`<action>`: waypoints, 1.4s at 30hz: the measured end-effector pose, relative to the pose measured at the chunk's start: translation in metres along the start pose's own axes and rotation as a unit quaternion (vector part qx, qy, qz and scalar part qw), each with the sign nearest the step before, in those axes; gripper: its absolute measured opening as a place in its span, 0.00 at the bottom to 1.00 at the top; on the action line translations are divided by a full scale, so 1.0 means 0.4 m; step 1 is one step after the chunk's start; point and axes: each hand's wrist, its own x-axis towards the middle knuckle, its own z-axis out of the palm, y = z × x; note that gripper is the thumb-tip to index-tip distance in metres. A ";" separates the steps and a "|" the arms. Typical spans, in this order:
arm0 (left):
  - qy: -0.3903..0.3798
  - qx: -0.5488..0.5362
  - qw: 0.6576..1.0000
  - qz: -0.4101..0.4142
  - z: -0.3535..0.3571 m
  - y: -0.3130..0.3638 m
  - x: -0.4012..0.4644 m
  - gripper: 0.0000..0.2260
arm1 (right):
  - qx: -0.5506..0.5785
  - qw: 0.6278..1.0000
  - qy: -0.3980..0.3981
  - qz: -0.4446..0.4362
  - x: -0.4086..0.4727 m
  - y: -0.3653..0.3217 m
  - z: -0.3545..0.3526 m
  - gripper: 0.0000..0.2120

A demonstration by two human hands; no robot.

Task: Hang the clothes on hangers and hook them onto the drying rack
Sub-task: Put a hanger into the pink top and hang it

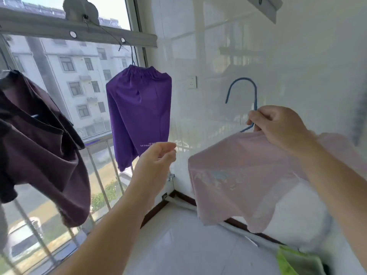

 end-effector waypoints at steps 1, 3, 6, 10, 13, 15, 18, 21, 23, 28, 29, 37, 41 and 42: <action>-0.004 0.002 1.000 0.007 0.008 -0.005 -0.014 0.10 | 0.003 1.000 -0.022 -0.007 -0.046 -0.009 0.019 0.15; -0.024 0.010 0.999 0.019 0.023 -0.019 -0.048 0.12 | 0.019 0.998 -0.055 -0.029 -0.134 -0.023 0.059 0.14; -0.115 0.011 0.993 -0.017 0.026 -0.074 -0.118 0.12 | 0.063 0.992 -0.106 -0.035 -0.260 -0.038 0.125 0.13; -0.254 -0.076 0.953 -0.148 -0.035 -0.179 -0.242 0.11 | 0.143 0.974 -0.169 -0.044 -0.409 -0.075 0.206 0.12; -0.233 -0.139 0.921 -0.280 -0.105 -0.243 -0.331 0.11 | 0.199 0.951 -0.228 -0.060 -0.490 -0.118 0.251 0.11; -0.252 -0.110 0.904 -0.326 -0.158 -0.275 -0.383 0.16 | 0.219 0.939 -0.254 -0.075 -0.537 -0.147 0.279 0.12; -0.295 -0.055 0.893 -0.334 -0.237 -0.322 -0.442 0.25 | 0.249 0.926 -0.272 -0.081 -0.588 -0.186 0.307 0.10; -0.278 0.056 0.913 -0.293 -0.327 -0.363 -0.503 0.27 | 0.278 0.916 -0.278 -0.077 -0.635 -0.238 0.326 0.09; -0.262 0.176 0.912 -0.263 -0.377 -0.374 -0.541 0.27 | 0.282 0.915 -0.279 -0.076 -0.662 -0.268 0.334 0.09; -0.160 0.328 0.914 -0.176 -0.510 -0.354 -0.610 0.26 | 0.260 0.910 -0.317 -0.059 -0.737 -0.319 0.373 0.06; -0.141 0.344 0.916 -0.152 -0.539 -0.344 -0.622 0.24 | 0.245 0.912 -0.323 -0.063 -0.754 -0.326 0.387 0.06; -0.141 0.482 0.863 0.051 -0.628 -0.318 -0.692 0.25 | 0.053 0.941 -0.257 -0.215 -0.841 -0.391 0.473 0.13; -0.117 0.501 0.853 0.087 -0.644 -0.310 -0.717 0.22 | 0.150 0.943 -0.223 -0.198 -0.859 -0.433 0.480 0.11; -0.111 0.510 0.848 0.094 -0.646 -0.309 -0.722 0.22 | 0.122 0.942 -0.219 -0.225 -0.868 -0.442 0.486 0.11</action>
